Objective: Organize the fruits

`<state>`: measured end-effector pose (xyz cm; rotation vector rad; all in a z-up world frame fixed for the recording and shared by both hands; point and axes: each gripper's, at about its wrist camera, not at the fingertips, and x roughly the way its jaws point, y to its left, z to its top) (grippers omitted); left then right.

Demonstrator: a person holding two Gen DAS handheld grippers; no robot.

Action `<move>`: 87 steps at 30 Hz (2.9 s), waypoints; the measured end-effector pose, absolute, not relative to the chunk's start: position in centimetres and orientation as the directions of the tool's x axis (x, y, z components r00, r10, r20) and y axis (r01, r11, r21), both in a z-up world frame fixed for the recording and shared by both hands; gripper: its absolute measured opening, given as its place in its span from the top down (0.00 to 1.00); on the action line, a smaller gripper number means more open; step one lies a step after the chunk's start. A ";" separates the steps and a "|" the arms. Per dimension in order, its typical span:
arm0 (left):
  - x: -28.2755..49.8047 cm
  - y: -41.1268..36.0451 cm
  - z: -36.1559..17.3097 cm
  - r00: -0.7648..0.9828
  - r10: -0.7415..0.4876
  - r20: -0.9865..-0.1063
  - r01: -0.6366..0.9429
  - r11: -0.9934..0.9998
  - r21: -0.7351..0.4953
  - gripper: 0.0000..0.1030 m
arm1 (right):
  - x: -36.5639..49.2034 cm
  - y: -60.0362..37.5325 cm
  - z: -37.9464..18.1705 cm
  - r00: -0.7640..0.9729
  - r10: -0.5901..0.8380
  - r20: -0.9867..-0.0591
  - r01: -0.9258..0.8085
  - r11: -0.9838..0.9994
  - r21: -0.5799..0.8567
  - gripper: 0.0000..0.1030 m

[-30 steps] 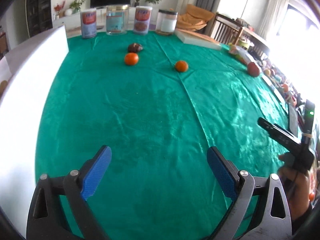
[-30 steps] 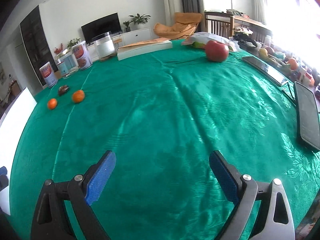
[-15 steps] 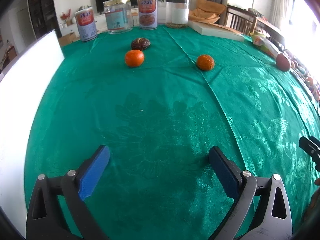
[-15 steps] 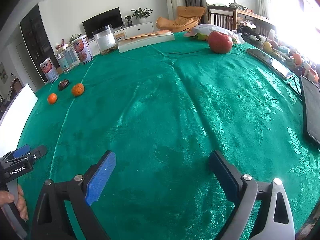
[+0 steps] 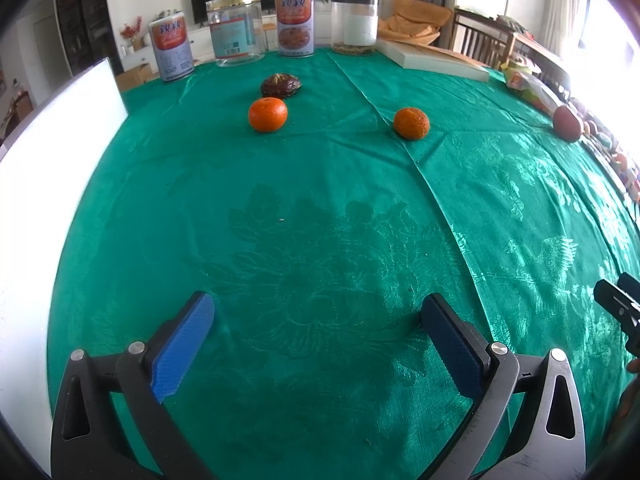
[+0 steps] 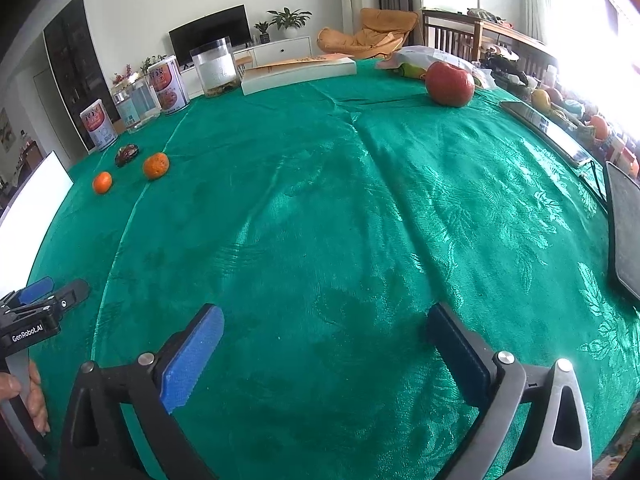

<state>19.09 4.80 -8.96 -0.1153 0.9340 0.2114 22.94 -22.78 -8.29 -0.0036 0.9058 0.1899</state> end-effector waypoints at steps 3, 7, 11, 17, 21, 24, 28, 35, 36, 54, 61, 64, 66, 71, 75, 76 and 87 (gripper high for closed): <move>19.1 4.8 -9.0 0.576 0.130 -0.807 -0.230 0.973 -0.007 0.00 | 22.9 -22.9 -8.3 0.601 0.168 -0.782 -0.168 0.982 0.082 0.01; 19.1 4.8 -8.9 0.570 0.122 -0.813 -0.226 0.974 -0.012 0.01 | 22.9 -22.9 -8.3 0.600 0.176 -0.780 -0.171 0.981 0.090 0.00; 20.9 3.0 -7.6 0.558 0.003 -0.830 -0.118 0.990 -0.075 0.02 | 22.8 -23.1 -8.2 0.601 0.187 -0.777 -0.173 0.980 0.102 0.00; 28.6 0.5 -6.5 0.625 0.023 -0.780 -0.085 0.996 -0.039 0.02 | 22.9 -22.8 -8.3 0.597 0.173 -0.783 -0.177 0.981 0.082 0.00; 32.6 1.2 -7.9 0.627 0.078 -0.775 -0.173 0.984 -0.041 0.24 | 22.9 -23.0 -8.3 0.598 0.181 -0.781 -0.177 0.980 0.092 0.00; 33.4 1.0 -8.2 0.628 0.085 -0.774 -0.171 0.985 -0.031 0.51 | 22.9 -22.9 -8.3 0.597 0.180 -0.782 -0.178 0.980 0.089 0.00; 31.9 0.7 -6.5 0.678 0.075 -0.731 -0.141 0.990 -0.029 0.73 | 23.0 -22.6 -8.3 0.593 0.170 -0.787 -0.184 0.980 0.073 0.00; 22.9 1.4 -3.7 0.634 0.002 -0.773 -0.058 0.997 -0.044 0.72 | 23.0 -22.6 -8.3 0.594 0.173 -0.786 -0.185 0.980 0.075 0.00; 21.2 1.7 -3.5 0.629 0.001 -0.777 -0.050 0.998 -0.039 0.72 | 23.0 -22.6 -8.3 0.594 0.173 -0.786 -0.185 0.980 0.076 0.00; 16.3 7.2 -8.6 0.581 0.139 -0.802 -0.243 0.970 -0.008 0.05 | 31.3 -32.7 -4.2 0.688 0.104 -0.718 0.062 0.978 0.201 0.00; 16.4 7.3 -8.6 0.573 0.153 -0.806 -0.259 0.966 -0.001 0.02 | 46.3 -34.8 -3.7 0.647 0.066 -0.760 0.076 0.986 0.151 0.00; 16.4 7.3 -8.6 0.572 0.155 -0.806 -0.261 0.965 0.000 0.02 | 50.1 -34.1 -4.9 0.630 0.012 -0.776 0.096 0.991 0.093 0.01; 16.4 7.2 -8.6 0.571 0.156 -0.806 -0.263 0.965 0.000 0.01 | 51.6 -34.0 -5.6 0.626 -0.008 -0.780 0.090 0.994 0.063 0.02; 16.5 7.2 -8.6 0.569 0.160 -0.806 -0.268 0.963 0.001 0.01 | 52.0 -35.5 -6.7 0.611 0.034 -0.791 0.138 0.979 0.149 0.38; 16.6 7.2 -8.7 0.569 0.160 -0.807 -0.269 0.963 0.002 0.01 | 48.0 -35.5 -5.6 0.653 0.120 -0.747 0.107 0.963 0.249 0.41; 16.6 7.2 -8.7 0.569 0.160 -0.807 -0.269 0.963 0.002 0.01 | 46.6 -35.0 -5.1 0.661 0.150 -0.736 0.077 0.961 0.265 0.41; 16.6 7.2 -8.7 0.568 0.161 -0.807 -0.270 0.963 0.002 0.01 | 33.7 -25.1 -6.2 0.546 0.319 -0.774 -0.206 0.947 0.245 0.95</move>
